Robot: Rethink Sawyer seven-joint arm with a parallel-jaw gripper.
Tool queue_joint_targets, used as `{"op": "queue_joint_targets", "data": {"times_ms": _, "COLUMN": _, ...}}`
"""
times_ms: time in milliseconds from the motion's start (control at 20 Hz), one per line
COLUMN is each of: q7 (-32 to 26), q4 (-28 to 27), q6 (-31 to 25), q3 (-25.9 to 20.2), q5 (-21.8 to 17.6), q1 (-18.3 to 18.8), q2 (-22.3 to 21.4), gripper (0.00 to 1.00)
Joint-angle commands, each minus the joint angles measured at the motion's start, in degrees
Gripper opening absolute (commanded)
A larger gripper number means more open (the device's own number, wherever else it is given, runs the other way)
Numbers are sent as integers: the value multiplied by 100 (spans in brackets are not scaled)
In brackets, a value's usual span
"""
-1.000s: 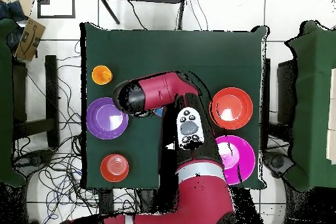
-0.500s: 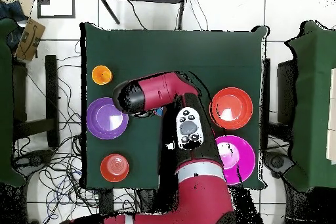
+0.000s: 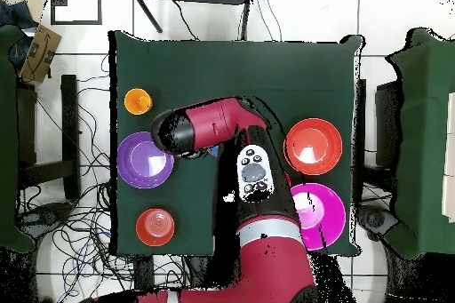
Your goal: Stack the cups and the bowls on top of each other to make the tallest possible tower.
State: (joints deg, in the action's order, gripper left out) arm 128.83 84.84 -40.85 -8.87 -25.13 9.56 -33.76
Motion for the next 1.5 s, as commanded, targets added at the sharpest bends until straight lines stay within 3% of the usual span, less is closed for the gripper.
{"op": "queue_joint_targets", "data": {"times_ms": 50, "q7": -491, "q4": 68, "q6": 517, "q3": -333, "q5": -501, "q1": -156, "q2": 406, "gripper": 0}}
{"op": "queue_joint_targets", "data": {"times_ms": 450, "q7": -451, "q4": 75, "q6": 691, "q3": -261, "q5": -516, "q1": -185, "q2": 432, "gripper": 0}}
{"op": "queue_joint_targets", "data": {"times_ms": 1200, "q7": -486, "q4": 144, "q6": 408, "q3": -106, "q5": -433, "q1": -303, "q2": 461, "gripper": 0}}
{"op": "queue_joint_targets", "data": {"times_ms": 1500, "q7": -373, "q4": 351, "q6": 677, "q3": -8, "q5": -513, "q1": -323, "q2": 483, "gripper": 0}}
